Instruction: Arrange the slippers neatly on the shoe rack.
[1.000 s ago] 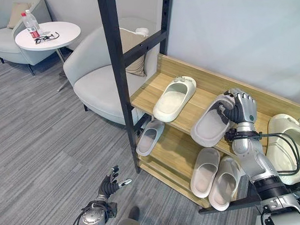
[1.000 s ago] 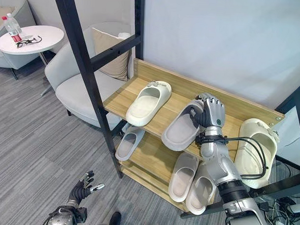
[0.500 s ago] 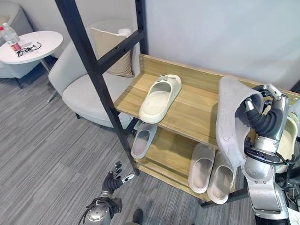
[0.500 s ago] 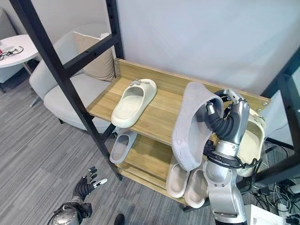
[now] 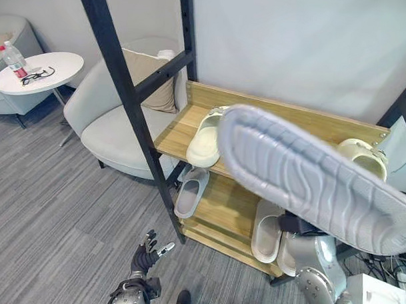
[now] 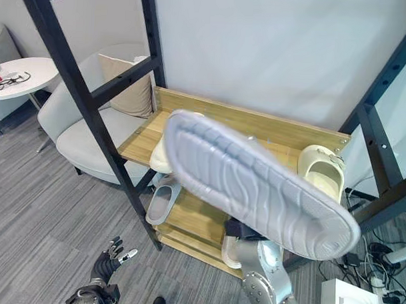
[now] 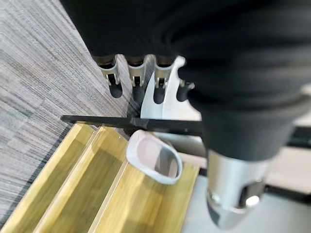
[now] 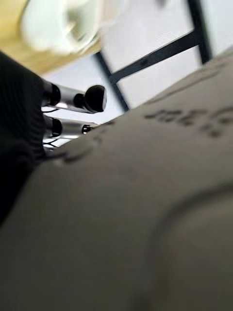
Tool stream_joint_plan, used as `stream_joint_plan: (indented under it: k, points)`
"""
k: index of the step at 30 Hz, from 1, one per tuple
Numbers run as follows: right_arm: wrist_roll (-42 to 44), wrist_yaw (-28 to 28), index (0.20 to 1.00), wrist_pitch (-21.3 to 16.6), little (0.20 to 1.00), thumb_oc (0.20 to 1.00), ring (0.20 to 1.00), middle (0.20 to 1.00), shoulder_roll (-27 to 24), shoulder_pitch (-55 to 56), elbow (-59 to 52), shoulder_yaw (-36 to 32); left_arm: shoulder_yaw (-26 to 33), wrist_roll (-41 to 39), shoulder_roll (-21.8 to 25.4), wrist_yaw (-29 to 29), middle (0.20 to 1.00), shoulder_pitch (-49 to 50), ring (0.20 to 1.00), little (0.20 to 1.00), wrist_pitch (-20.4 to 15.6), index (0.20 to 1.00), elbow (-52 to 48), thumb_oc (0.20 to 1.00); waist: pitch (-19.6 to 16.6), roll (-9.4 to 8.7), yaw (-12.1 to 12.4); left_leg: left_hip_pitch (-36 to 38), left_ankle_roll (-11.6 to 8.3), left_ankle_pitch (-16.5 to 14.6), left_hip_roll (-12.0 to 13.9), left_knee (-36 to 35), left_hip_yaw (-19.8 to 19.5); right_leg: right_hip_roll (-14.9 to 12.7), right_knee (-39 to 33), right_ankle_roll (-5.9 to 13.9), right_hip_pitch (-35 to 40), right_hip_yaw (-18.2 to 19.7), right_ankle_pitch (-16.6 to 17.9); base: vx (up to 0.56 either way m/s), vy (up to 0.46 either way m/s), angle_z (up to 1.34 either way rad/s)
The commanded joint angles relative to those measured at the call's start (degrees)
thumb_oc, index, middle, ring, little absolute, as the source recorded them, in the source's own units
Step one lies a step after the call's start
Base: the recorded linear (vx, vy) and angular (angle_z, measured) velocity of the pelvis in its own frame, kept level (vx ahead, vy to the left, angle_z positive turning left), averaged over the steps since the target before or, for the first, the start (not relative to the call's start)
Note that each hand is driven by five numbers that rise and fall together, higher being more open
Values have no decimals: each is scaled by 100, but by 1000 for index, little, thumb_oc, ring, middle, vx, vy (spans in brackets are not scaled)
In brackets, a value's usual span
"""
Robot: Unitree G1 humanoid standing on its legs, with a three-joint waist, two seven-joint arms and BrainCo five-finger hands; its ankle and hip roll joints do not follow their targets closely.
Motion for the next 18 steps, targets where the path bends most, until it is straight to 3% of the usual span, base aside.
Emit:
stream_joint_plan:
  k: [1,5,6,8,9,12,13,17,18]
  points:
    - [564,672,200,56,200,200,200,200,-70,-475,-143,321,234,-118,306,21,1000,-427,1000,1000,-347,1000,129,1000,96,6,163,108,-52,-369,103,-6,124,-90,156,122,444,-21,-694,-18,-24,13]
    - [-108,882,200,244,200,200,200,200,-298,-446,149,548,340,-105,298,-20,1000,-484,1000,1000,-440,1000,246,1000,155,6,226,91,-66,-348,109,-6,79,-91,188,119,444,-103,-708,-11,-12,11]
    - [-912,868,200,291,200,200,200,200,-484,-357,325,537,395,-108,283,-4,1000,-485,1000,1000,-508,1000,270,1000,192,9,238,93,-63,-354,108,-6,58,-94,205,121,444,-130,-715,5,-1,5]
    - [-1281,828,200,274,200,200,200,200,-555,-300,396,504,405,-104,279,-7,1000,-489,1000,1000,-525,1000,260,1000,214,17,237,101,-62,-359,108,-6,42,-91,216,120,447,-138,-730,-2,2,5]
    - [-2128,620,200,263,200,200,200,200,-701,-222,716,427,421,-89,303,43,1000,-492,1000,1000,-580,1000,167,1000,306,30,253,94,-62,-351,123,-6,20,-93,249,120,433,-159,-758,-11,4,9]
    - [-2700,536,200,268,200,200,200,200,-773,-96,839,384,428,-38,319,66,1000,-476,1000,1000,-609,1000,103,1000,380,45,264,85,-64,-339,127,-6,-9,-88,262,125,443,-193,-777,-20,6,6]
    - [-3595,268,200,257,200,200,200,200,-964,-42,985,312,402,34,358,78,1000,-486,1000,1000,-636,1000,-25,1000,493,64,280,45,-69,-317,137,-6,-31,-85,279,132,411,-228,-794,-66,10,4]
    - [-4436,-139,200,310,200,200,200,200,-1071,-49,1408,263,321,131,445,199,1000,-600,1000,1000,-712,1000,-193,1000,682,90,311,-34,-68,-262,159,-6,-69,-93,341,135,335,-275,-818,-77,5,6]
    - [-5002,-489,200,336,200,200,200,200,-1108,-91,1616,198,265,187,487,312,1000,-696,1000,1000,-768,1000,-282,1000,827,119,326,-94,-55,-230,167,5,-108,-106,424,139,263,-296,-829,-67,10,6]
